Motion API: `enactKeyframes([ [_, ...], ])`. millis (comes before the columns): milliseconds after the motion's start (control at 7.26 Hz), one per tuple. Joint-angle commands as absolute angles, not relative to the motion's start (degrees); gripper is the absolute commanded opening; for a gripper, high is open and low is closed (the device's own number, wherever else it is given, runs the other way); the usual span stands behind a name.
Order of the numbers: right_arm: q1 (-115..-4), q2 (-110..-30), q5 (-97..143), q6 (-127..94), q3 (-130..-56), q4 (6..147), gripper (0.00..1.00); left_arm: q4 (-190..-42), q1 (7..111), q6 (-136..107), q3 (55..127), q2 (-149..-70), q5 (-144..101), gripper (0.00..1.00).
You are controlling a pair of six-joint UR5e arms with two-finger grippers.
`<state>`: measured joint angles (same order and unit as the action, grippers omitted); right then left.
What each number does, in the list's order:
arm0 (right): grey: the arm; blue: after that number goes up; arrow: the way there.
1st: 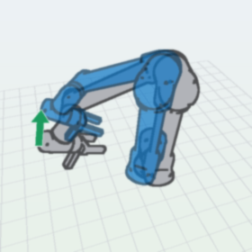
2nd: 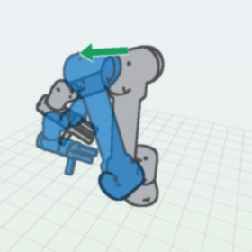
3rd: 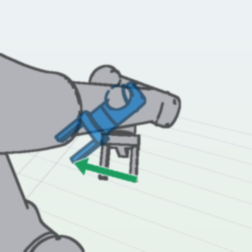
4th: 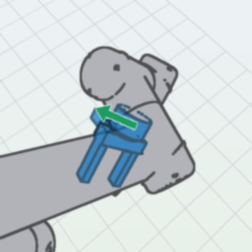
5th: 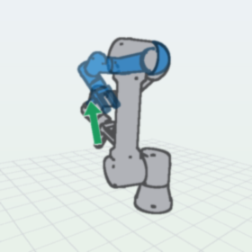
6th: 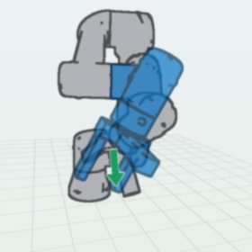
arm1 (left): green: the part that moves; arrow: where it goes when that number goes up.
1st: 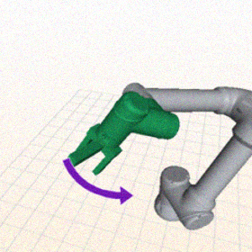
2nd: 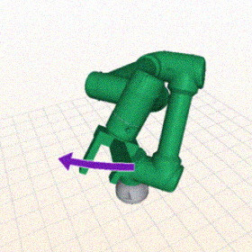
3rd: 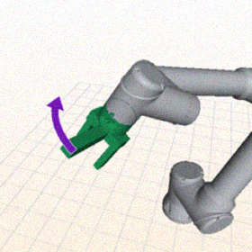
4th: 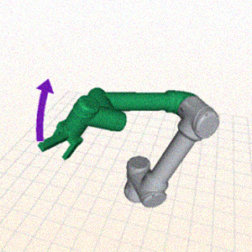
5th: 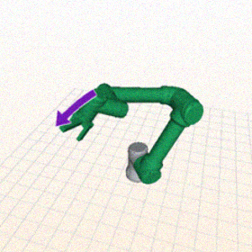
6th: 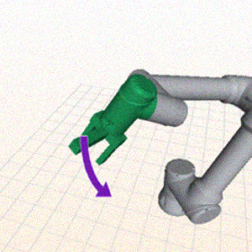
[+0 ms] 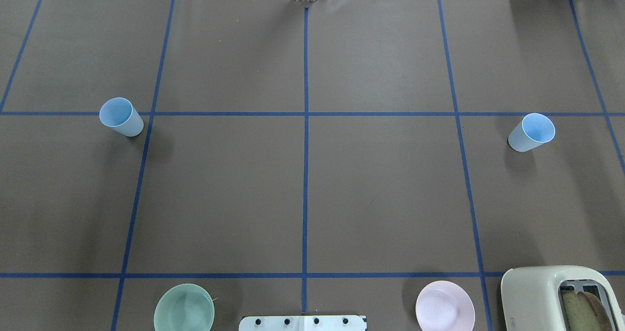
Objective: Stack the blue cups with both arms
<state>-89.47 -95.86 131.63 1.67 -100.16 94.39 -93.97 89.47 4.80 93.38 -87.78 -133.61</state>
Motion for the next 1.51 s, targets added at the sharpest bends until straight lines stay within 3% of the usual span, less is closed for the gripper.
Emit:
enactKeyframes([
  [0,-89.6,-92.7,134.1,1.5,-100.6,94.4,1.0,-94.0,89.5,4.2,94.5,-88.2,-133.7,0.99],
  [413,-89.6,-87.2,136.5,0.5,-101.2,94.3,1.0,-96.4,89.2,4.4,96.6,-91.9,-133.7,0.99],
  [826,-89.4,-86.0,136.2,0.6,-104.6,94.1,1.0,-114.7,87.8,4.3,93.0,-94.6,-134.4,0.99],
  [1101,-87.0,-86.3,133.9,0.6,-104.1,84.0,1.0,-117.2,87.0,2.4,92.1,-94.8,-140.3,0.99],
  [1377,-83.4,-86.1,132.9,-2.1,-103.1,80.9,1.0,-117.5,78.4,-8.2,93.1,-97.6,-140.3,0.98],
])
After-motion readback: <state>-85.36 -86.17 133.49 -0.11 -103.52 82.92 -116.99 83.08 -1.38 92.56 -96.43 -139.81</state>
